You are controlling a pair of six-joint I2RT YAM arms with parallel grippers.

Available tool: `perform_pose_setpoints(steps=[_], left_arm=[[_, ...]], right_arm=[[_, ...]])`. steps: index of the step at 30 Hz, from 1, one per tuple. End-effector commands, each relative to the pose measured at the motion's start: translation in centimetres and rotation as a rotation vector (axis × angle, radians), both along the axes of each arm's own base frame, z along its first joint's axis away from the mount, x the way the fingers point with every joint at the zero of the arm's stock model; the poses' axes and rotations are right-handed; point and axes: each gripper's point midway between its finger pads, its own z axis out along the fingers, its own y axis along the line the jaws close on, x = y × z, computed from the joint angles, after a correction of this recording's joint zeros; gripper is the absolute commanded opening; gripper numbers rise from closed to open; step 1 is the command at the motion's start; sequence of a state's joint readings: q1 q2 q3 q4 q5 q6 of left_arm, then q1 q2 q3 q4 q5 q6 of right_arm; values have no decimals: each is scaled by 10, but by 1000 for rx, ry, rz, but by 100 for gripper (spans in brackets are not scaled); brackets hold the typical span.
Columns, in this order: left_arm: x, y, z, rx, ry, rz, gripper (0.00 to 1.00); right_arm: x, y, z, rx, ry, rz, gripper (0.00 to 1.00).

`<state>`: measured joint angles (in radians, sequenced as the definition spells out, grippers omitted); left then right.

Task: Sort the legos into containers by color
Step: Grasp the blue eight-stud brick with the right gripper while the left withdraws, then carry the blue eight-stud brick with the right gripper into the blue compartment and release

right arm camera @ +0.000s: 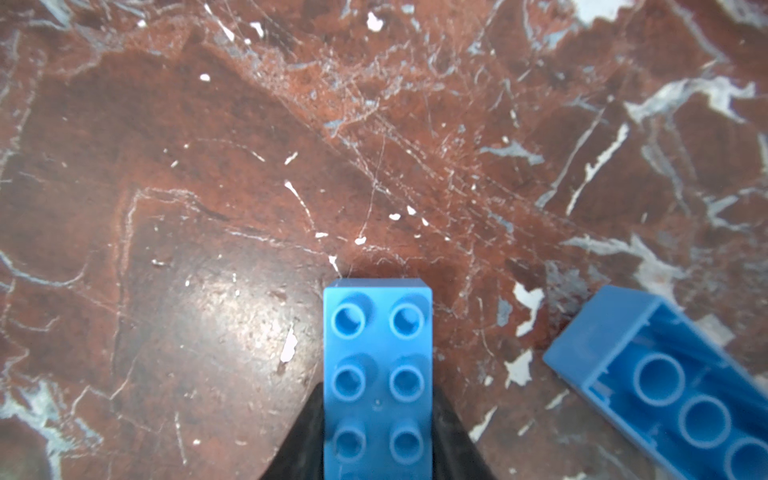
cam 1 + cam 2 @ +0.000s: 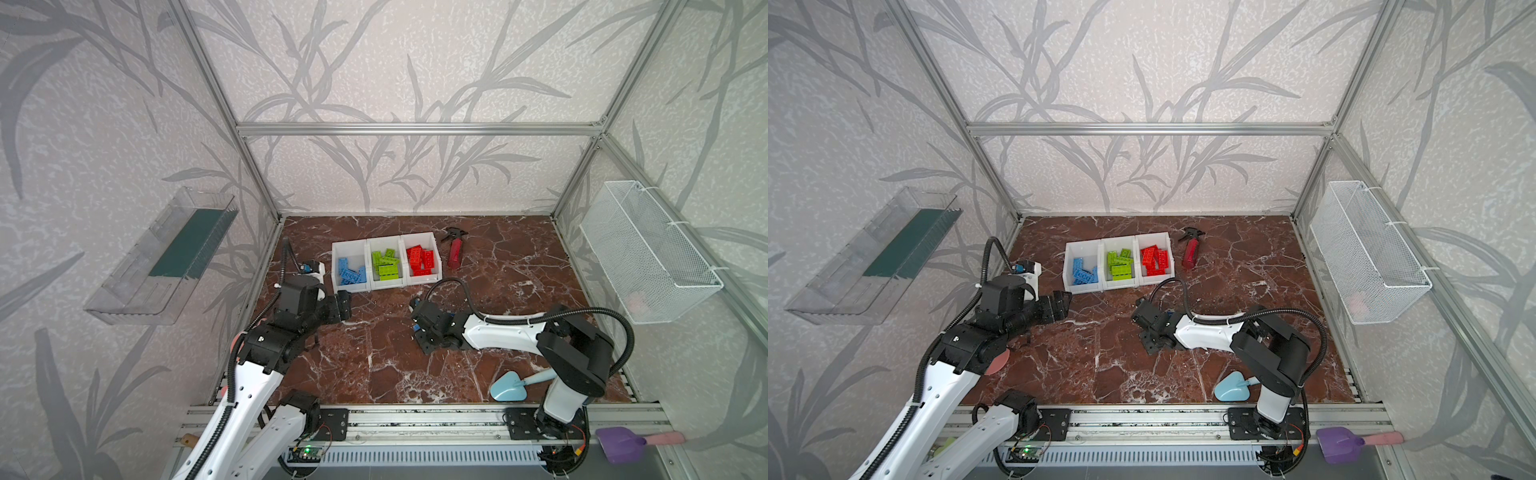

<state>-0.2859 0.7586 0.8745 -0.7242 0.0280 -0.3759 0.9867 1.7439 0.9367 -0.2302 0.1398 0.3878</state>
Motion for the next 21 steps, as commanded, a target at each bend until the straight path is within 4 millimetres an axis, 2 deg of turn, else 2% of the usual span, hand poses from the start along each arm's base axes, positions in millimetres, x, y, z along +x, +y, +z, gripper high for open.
perform_pose_setpoints(steps=[1,3,4,12,18,20,21], left_arm=[[-1,3,2,18,-15,-1,86],[-1,4,3,19,-18,5,86],[-2,5,4,20,-21,12,86],[-11,30,25,34,-148,134,87],[-19,49,36,51,-204,223,90],[-22,57,41,59,-228,265,94],[-24,61,44,62,-242,283,96]], right_arm=[[-2,-2,10,-16,-14,9,31],[-1,3,15,4,-17,22,30],[1,9,29,43,-32,35,30],[5,49,90,213,-80,145,28],[21,86,141,315,-122,226,27],[29,100,158,347,-136,250,27],[34,107,154,344,-126,260,27]])
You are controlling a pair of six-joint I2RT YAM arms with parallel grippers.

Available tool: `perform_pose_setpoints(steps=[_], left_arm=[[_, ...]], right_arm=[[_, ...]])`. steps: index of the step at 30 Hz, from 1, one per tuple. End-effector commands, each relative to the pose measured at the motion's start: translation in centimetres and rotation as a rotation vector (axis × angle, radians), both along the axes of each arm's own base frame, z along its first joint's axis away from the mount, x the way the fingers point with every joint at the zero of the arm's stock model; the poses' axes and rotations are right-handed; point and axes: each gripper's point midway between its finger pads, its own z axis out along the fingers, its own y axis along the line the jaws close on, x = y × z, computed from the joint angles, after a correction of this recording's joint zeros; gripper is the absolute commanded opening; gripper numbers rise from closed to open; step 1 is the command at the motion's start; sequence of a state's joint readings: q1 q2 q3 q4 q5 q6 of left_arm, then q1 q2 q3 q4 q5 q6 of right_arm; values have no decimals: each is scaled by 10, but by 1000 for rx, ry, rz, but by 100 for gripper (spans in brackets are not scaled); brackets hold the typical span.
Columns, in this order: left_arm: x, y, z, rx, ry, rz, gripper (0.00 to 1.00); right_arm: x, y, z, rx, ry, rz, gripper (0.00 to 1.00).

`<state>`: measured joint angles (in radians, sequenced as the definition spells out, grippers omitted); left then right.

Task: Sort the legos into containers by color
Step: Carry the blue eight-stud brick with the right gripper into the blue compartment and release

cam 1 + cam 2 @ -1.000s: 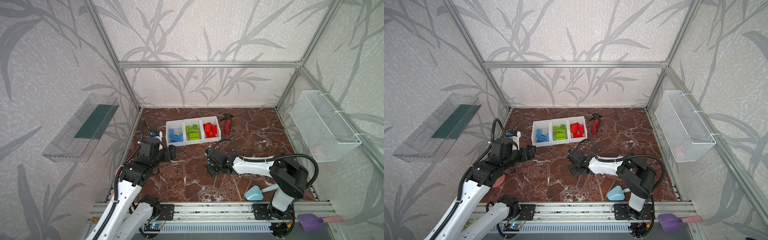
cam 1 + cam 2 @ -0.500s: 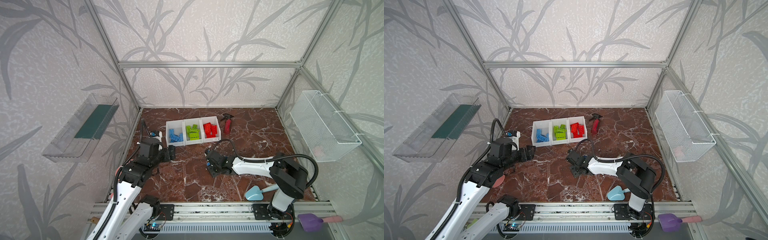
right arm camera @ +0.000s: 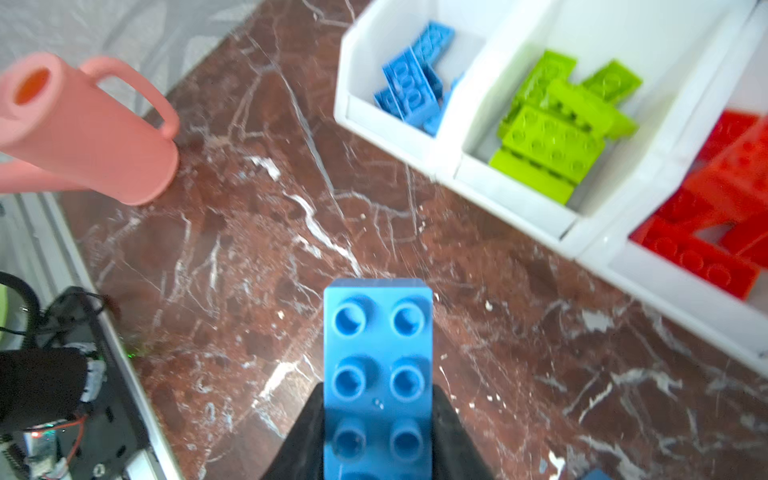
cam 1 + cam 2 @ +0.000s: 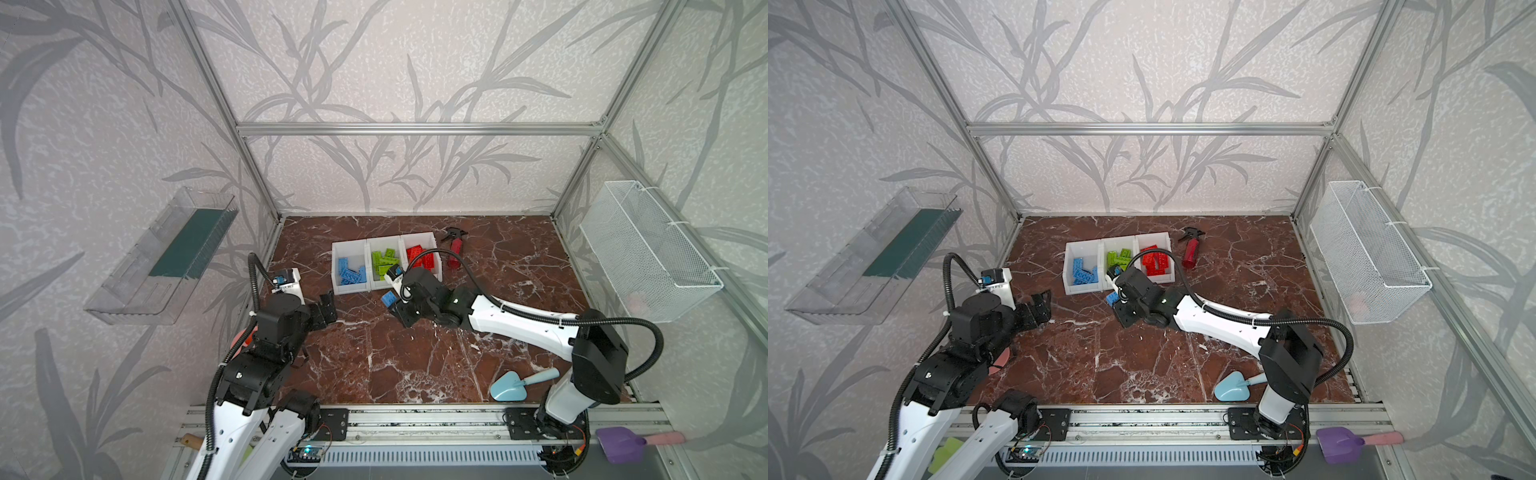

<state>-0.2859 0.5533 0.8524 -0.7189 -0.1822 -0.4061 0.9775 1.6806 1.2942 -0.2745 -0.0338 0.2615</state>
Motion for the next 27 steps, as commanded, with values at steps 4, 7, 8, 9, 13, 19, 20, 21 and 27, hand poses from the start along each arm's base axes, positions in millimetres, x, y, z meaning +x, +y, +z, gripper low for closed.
perform_pose_setpoints(steps=[4,7,8,9,13,19,20,21,27], left_arm=[[-13,33,13,13,-91,171,99],[-16,37,14,5,-113,194,99],[-21,39,20,-9,-147,198,99],[-21,39,20,-12,-152,198,99],[-20,37,19,-18,-147,194,99],[-16,29,15,-32,-125,158,99],[-15,29,15,-31,-124,154,99],[-15,28,15,-31,-123,152,99],[-14,24,15,-31,-124,128,99]], right_arm=[[26,43,10,48,39,104,27],[46,61,12,75,59,118,27],[53,67,11,82,61,121,27],[59,72,10,89,62,125,27],[85,92,7,100,43,137,27],[120,115,-10,91,23,135,27],[127,118,-11,93,20,132,27],[132,120,-15,90,23,128,27],[162,128,-27,97,33,98,31]])
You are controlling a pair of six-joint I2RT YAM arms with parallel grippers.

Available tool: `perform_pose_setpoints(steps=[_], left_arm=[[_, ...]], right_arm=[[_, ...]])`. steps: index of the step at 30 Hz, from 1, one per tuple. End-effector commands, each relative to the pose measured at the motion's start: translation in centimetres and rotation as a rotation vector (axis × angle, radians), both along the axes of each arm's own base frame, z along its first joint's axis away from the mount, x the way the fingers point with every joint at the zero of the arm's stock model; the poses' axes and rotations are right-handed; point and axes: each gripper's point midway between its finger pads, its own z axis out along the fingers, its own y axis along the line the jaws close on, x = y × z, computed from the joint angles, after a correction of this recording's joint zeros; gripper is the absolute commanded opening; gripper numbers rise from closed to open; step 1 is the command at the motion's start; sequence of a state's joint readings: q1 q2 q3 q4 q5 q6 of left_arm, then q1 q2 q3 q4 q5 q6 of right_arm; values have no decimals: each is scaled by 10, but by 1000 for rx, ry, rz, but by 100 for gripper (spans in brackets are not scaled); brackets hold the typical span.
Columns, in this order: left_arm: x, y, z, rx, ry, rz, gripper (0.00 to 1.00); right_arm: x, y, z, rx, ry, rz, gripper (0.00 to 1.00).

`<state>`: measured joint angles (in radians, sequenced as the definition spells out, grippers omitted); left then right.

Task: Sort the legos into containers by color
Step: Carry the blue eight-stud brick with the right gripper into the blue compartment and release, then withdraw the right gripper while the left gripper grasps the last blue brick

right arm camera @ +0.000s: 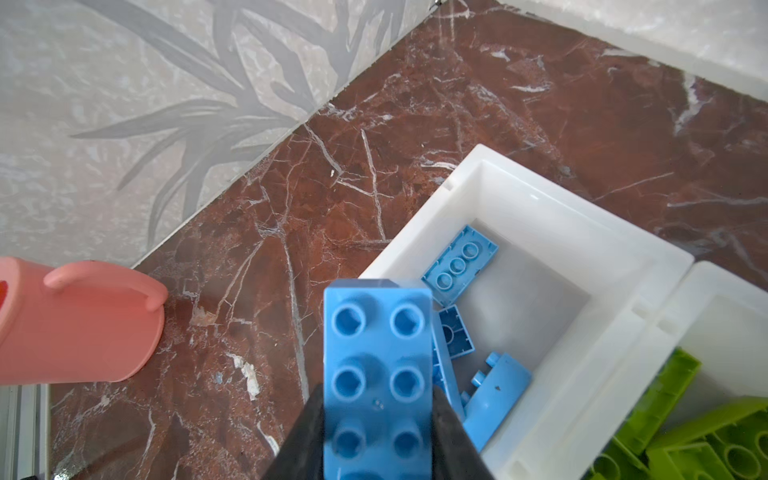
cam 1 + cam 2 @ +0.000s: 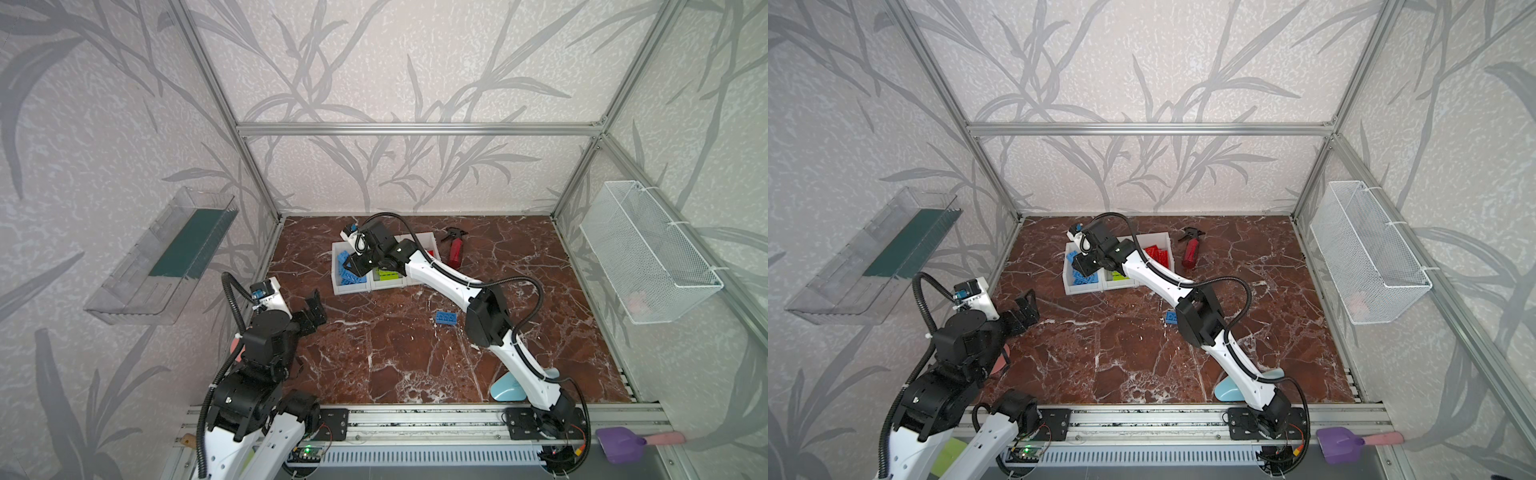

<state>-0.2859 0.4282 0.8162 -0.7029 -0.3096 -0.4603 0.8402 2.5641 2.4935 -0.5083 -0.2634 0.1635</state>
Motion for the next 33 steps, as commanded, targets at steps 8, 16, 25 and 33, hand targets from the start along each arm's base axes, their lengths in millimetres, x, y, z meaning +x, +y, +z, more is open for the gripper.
perform_pose_setpoints(steps=[8,16,25,33], left_arm=[[10,-15,-5,6,24,-77,99],[22,-39,-17,34,113,-212,99],[36,-86,-36,31,236,-361,99],[42,-139,-57,96,298,-449,99]], right_arm=[[17,-9,7,8,11,1,64],[8,-50,60,68,-44,-23,73],[-31,-160,108,184,-75,-164,81],[-69,-298,87,332,33,-453,84]])
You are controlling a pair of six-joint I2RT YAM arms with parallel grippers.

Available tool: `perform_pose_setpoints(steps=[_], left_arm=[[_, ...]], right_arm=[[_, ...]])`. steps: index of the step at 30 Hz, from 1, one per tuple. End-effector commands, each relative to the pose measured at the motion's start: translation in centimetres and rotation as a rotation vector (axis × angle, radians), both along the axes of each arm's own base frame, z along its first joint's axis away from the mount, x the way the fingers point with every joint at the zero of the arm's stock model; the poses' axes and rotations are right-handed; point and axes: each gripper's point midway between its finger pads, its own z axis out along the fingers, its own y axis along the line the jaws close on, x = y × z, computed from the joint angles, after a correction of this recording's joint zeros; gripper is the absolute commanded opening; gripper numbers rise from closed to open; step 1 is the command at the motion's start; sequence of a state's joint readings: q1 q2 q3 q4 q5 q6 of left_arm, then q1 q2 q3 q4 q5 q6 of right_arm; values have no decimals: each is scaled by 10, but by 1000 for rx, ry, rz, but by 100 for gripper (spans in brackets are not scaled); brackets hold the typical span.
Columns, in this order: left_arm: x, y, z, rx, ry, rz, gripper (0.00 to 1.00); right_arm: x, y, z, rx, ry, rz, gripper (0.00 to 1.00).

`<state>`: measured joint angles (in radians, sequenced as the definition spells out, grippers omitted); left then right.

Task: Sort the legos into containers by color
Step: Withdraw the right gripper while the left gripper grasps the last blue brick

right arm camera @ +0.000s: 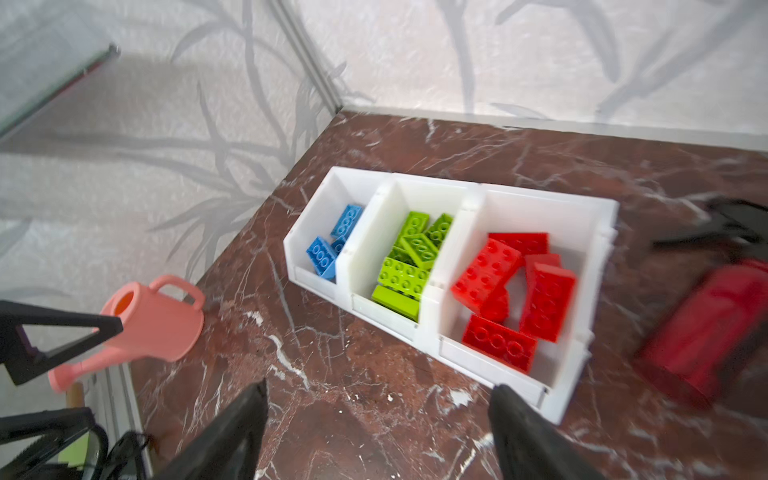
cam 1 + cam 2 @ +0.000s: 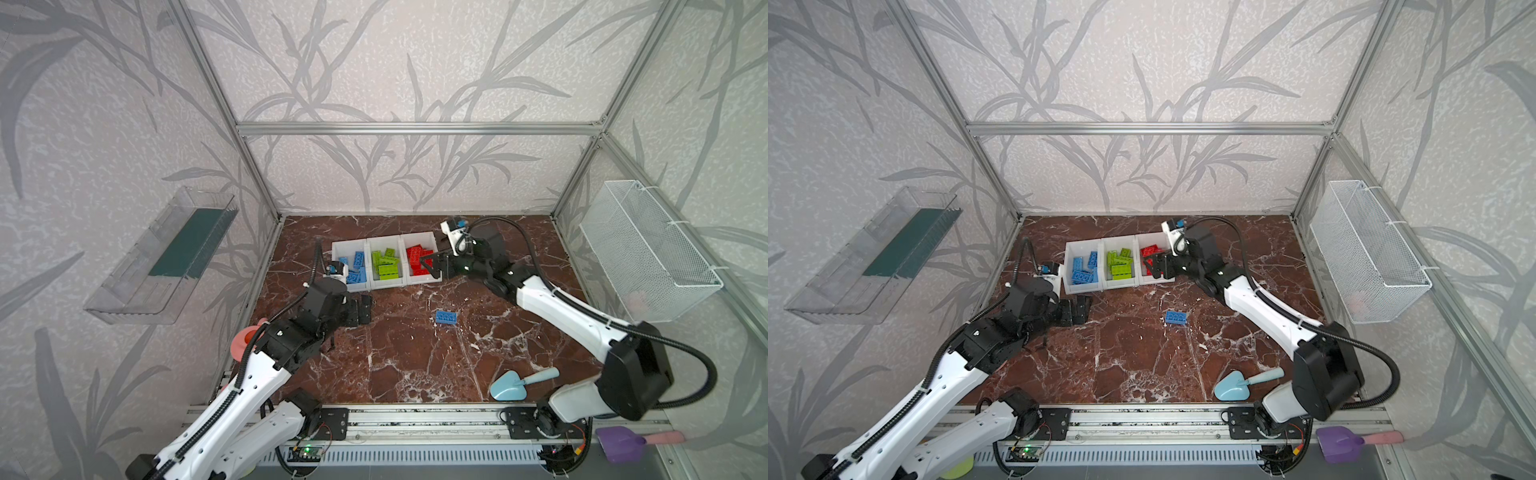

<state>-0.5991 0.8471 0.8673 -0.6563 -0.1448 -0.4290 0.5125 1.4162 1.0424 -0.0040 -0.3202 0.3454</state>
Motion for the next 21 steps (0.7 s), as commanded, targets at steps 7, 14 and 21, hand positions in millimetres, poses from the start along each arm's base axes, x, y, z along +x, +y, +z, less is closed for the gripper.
perform_pose_setpoints(steps=[7,14,21], left_arm=[[16,-78,-28,57,53,-99,99],[22,-150,-61,90,108,-235,99],[18,-205,-95,123,186,-303,99]], right_arm=[[-47,-131,-23,174,71,-366,92],[-69,-182,-54,176,110,-552,97],[-67,-200,-81,173,178,-679,98]])
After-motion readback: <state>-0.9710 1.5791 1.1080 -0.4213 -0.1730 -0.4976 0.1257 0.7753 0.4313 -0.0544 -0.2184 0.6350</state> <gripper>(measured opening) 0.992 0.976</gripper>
